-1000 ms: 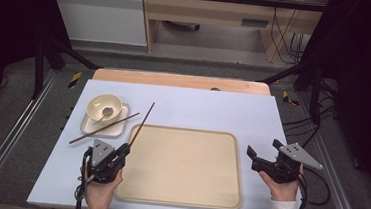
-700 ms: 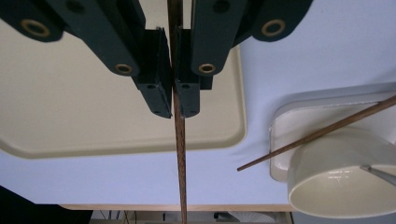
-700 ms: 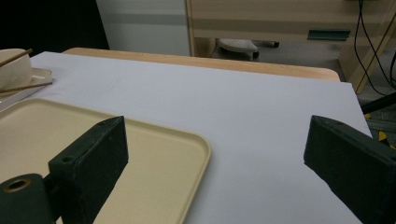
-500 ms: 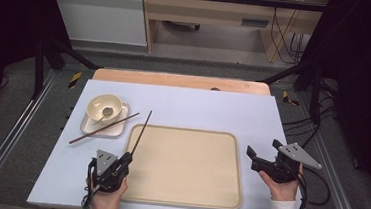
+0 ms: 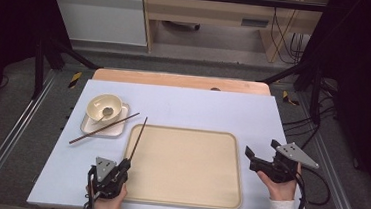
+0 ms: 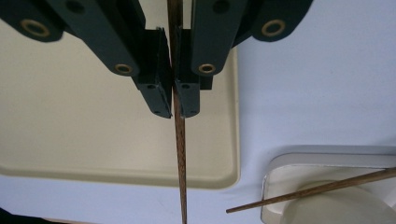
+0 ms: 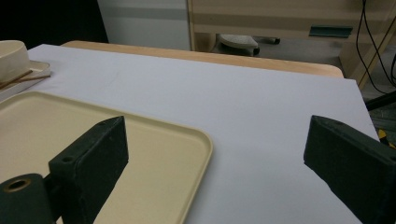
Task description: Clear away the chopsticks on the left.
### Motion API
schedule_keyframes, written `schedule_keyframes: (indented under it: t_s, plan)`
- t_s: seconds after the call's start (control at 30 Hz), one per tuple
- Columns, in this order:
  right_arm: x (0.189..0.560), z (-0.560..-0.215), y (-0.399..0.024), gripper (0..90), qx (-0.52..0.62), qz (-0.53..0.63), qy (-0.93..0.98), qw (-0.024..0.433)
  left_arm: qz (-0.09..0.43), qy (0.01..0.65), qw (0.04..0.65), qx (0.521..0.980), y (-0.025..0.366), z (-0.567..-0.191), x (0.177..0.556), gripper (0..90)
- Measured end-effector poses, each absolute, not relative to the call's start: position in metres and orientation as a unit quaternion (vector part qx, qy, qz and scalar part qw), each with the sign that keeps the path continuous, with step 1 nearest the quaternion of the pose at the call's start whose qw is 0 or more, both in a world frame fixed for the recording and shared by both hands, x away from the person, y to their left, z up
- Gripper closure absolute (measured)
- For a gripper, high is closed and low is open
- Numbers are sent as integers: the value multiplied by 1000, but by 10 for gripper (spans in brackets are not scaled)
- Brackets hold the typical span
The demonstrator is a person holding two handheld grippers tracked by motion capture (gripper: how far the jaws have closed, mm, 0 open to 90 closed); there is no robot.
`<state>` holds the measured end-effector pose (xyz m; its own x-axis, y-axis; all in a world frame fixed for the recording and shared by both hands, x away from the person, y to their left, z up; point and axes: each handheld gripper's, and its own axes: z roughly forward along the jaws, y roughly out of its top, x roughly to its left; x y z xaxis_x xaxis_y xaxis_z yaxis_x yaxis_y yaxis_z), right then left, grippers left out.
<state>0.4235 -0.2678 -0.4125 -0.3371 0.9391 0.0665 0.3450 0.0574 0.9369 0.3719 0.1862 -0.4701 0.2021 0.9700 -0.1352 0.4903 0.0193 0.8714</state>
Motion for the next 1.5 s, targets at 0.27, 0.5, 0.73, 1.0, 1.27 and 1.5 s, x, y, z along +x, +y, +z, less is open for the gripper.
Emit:
schedule_keyframes:
  t_s: [0.27,0.5,0.73,1.0,1.27,1.5]
  plan:
    - [423,-412,-268,70,485,483,660,308,278,575,415,648,182,-479,370,850]
    - [423,-412,-268,70,485,483,660,308,281,580,404,650,181,-485,370,850]
    - [424,-413,-267,71,487,482,660,307,283,586,390,652,180,-489,370,850]
    - [423,-413,-268,72,486,483,660,309,280,589,382,654,180,-491,373,849]
    - [424,-413,-267,73,485,483,660,309,272,585,381,662,181,-491,375,843]
    - [424,-413,-267,74,484,484,661,309,271,578,375,672,180,-490,377,831]
